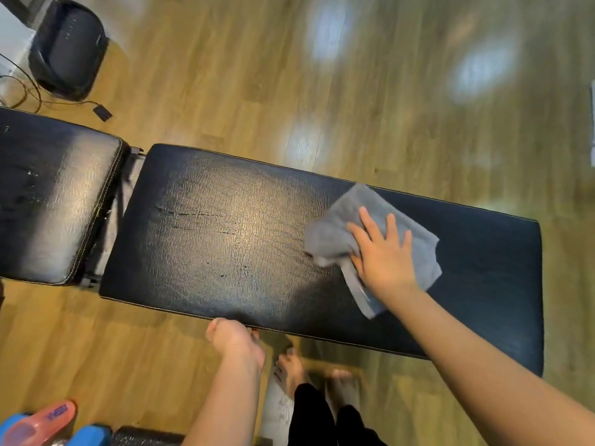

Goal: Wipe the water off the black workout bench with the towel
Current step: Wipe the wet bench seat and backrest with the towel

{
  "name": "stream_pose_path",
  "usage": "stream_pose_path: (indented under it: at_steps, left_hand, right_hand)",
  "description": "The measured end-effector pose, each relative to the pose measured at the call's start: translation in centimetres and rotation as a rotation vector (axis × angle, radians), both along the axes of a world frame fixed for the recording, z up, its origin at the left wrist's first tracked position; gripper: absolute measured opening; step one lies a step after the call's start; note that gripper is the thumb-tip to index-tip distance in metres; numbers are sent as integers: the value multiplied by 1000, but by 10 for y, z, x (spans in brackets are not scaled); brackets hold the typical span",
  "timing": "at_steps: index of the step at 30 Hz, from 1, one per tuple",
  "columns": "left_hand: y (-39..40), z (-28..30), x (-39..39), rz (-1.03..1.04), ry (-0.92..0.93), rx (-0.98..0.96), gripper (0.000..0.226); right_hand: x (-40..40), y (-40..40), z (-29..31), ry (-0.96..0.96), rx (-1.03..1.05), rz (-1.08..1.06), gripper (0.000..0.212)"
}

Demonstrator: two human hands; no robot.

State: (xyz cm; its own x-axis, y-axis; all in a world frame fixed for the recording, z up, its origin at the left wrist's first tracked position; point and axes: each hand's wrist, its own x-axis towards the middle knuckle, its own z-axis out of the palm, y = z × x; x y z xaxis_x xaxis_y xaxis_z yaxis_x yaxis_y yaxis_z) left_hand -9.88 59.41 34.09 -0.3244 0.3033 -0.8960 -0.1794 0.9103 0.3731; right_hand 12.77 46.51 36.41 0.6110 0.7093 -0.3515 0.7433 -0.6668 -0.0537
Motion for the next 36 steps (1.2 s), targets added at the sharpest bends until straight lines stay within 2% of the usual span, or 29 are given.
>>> stream_pose_path:
  at_steps: [4,7,12,14,16,19,22,26,30,33,36]
  left_hand:
    - [0,0,2,-21,-19,-19,38]
    - [0,3,0,7,-18,34,32]
    - [-2,5,-7,-47,-127,15,31]
    - [0,6,-8,-57,-194,-3,32]
    - [2,6,-10,-46,-145,-12,28]
    - [5,7,-12,-84,-95,-16,28]
    - [4,4,-13,-91,-67,-24,29]
    - [1,5,-11,-58,-42,-47,32]
    - [8,7,-13,-77,-27,-49,37]
    - [9,6,-20,-75,2,-75,28]
    - [9,8,-23,-82,-11,-68,17]
  right_hand:
    - [3,104,-2,62,80,-170,44]
    - [-29,137,-7,78,106,-51,43]
    - [-108,67,-3,101,110,323,47]
    - [-115,19,-5,107,57,428,52]
    - [-104,-26,-7,92,-15,459,62]
    - [-67,-67,1,102,-71,374,59]
    - [-34,-57,5,75,-73,190,53]
    - [-12,17,1,61,-5,-37,51]
    - [-18,107,1,107,60,-158,44]
    - [-46,142,-4,101,71,-84,44]
    - [-84,133,-8,73,90,46,48]
